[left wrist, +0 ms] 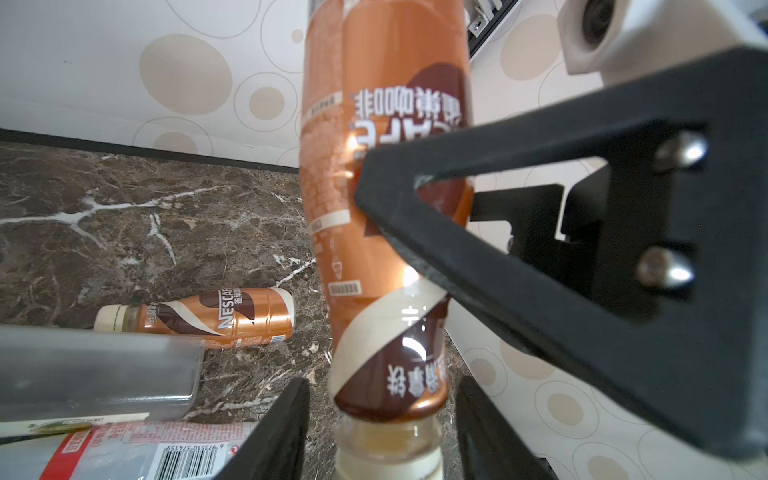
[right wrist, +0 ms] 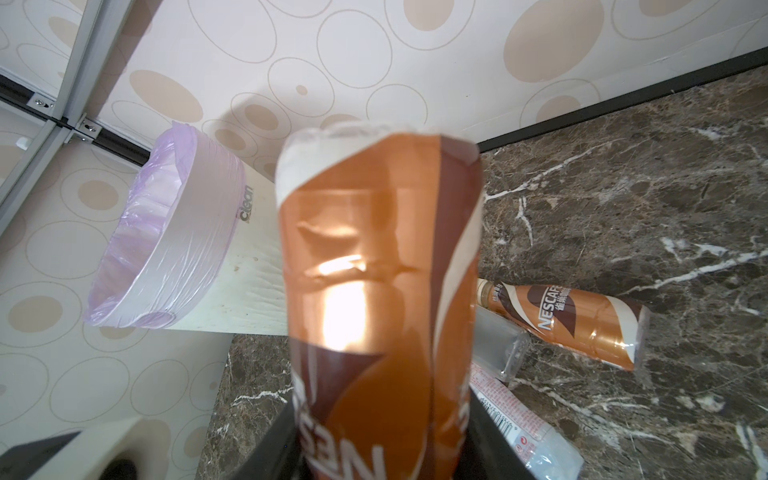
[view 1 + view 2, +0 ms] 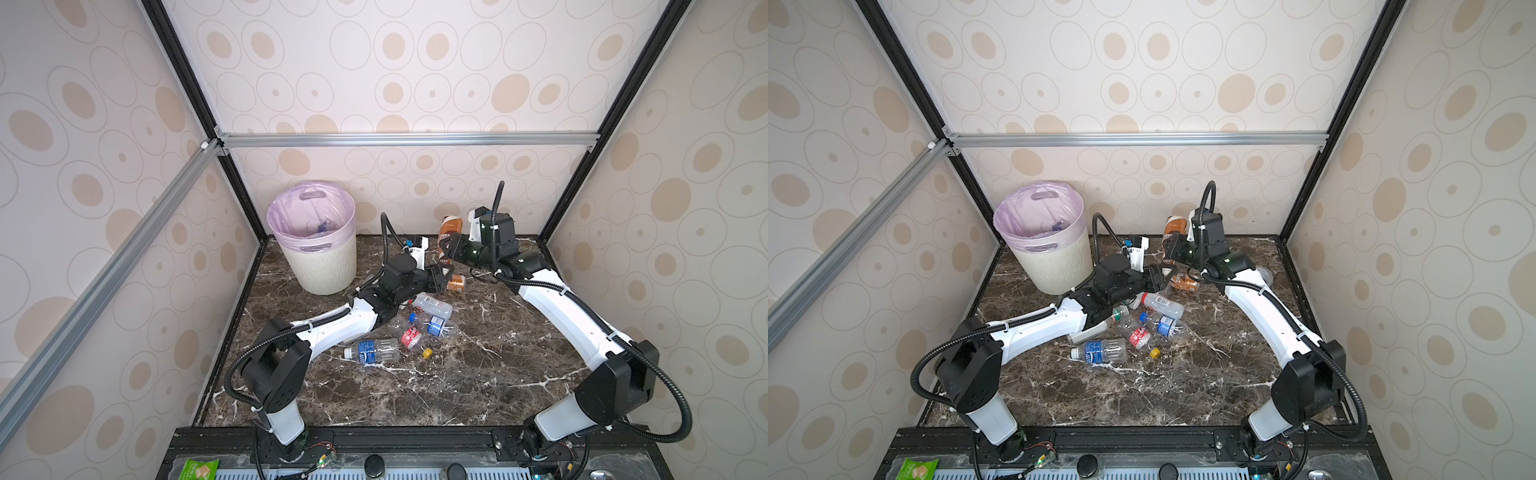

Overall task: Throw the plastic bottles in the bin
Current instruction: 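Close the left gripper on the Nescafe bottle's neck below the right gripper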

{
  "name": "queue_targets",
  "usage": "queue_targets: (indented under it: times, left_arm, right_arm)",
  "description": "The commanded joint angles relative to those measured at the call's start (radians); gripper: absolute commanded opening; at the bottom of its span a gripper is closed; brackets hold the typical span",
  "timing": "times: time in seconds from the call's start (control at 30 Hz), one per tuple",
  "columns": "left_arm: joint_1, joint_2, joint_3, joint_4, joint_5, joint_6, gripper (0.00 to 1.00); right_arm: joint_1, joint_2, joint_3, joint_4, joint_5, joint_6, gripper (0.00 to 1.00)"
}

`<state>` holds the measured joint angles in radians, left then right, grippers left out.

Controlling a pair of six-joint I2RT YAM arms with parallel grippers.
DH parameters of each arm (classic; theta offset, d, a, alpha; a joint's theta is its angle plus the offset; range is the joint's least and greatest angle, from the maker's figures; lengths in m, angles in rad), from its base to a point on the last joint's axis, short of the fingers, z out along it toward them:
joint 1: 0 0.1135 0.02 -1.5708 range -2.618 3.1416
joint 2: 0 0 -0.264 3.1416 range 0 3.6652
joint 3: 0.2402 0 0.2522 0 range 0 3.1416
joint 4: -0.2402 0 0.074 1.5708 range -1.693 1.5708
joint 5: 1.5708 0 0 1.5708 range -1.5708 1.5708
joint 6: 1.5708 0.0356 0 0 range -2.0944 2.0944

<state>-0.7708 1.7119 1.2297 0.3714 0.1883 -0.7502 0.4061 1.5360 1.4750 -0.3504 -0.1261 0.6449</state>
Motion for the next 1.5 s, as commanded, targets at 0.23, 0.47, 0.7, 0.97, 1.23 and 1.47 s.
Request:
queue_targets:
  times: [0.23, 0.47, 0.7, 0.97, 1.23, 1.47]
  left_arm:
    - [-0.005, -0.003, -0.015, 0.044, -0.01, -0.019, 0.36]
    - [-0.004, -0.021, -0.012, 0.015, -0.029, -0.002, 0.31]
    - [-0.001, -0.028, -0.012, -0.013, -0.035, 0.005, 0.31]
    - [0.01, -0.054, -0.028, -0.049, -0.051, 0.018, 0.31]
    - [0.03, -0.124, -0.036, -0.184, -0.104, 0.096, 0.31]
    - [0.079, -0.171, 0.085, -0.423, -0.181, 0.224, 0.32]
  right_arm:
    - [0.009, -0.029, -0.013, 0.054, -0.032, 0.039, 0.49]
    - [0.009, -0.034, -0.013, 0.049, -0.024, 0.033, 0.54]
    - [0.01, -0.05, -0.019, 0.038, -0.014, 0.025, 0.63]
    - [0.008, -0.108, -0.007, -0.022, 0.066, -0.03, 0.7]
    - [0.008, -0.144, 0.005, -0.067, 0.088, -0.074, 0.74]
    - [0.011, -0.129, 0.016, -0.097, 0.051, -0.132, 1.0]
